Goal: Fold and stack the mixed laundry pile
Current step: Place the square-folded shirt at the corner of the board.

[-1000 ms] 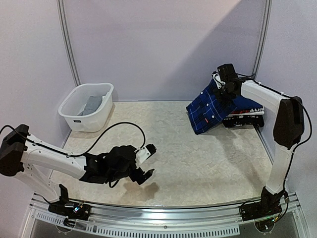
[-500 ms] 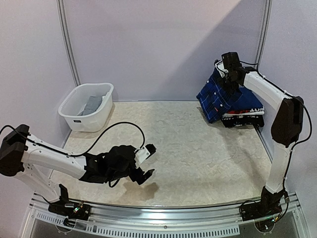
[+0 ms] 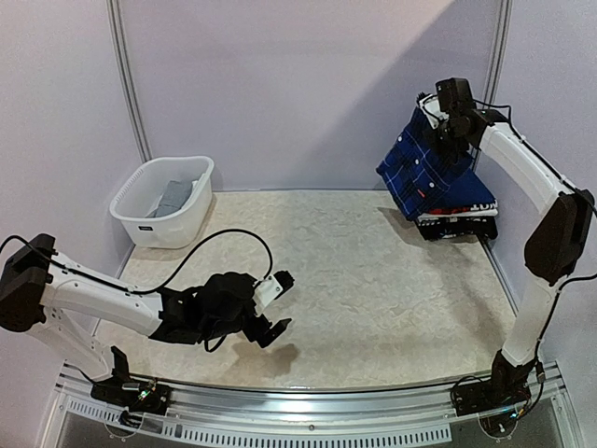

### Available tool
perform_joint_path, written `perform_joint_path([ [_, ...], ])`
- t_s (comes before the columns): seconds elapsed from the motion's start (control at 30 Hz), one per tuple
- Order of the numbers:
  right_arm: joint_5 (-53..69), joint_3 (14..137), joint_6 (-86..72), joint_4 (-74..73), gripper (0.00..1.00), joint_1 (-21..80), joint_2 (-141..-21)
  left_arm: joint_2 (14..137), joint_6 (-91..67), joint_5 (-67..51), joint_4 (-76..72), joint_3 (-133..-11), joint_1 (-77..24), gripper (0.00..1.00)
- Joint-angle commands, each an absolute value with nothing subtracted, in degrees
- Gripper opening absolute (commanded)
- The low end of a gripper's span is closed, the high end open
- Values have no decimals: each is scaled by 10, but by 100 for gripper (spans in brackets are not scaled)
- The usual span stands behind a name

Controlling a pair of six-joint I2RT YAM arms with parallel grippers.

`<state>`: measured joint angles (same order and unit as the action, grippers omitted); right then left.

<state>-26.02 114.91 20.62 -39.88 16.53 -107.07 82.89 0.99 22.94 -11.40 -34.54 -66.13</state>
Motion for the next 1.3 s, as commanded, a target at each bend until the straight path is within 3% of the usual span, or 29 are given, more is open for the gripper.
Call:
perform_joint_path([
  [0.0,-262,1185,200,-390,0,151,-1043,830,5,220,-126,-341,-651,100],
  [0.6,-235,1271,211,-381,0,62,-1191,839,8,216,-129,-341,-650,100],
  [1.27,-228,1268,258,-284,0,-25,-1319,863,9,207,-150,-340,-637,100],
])
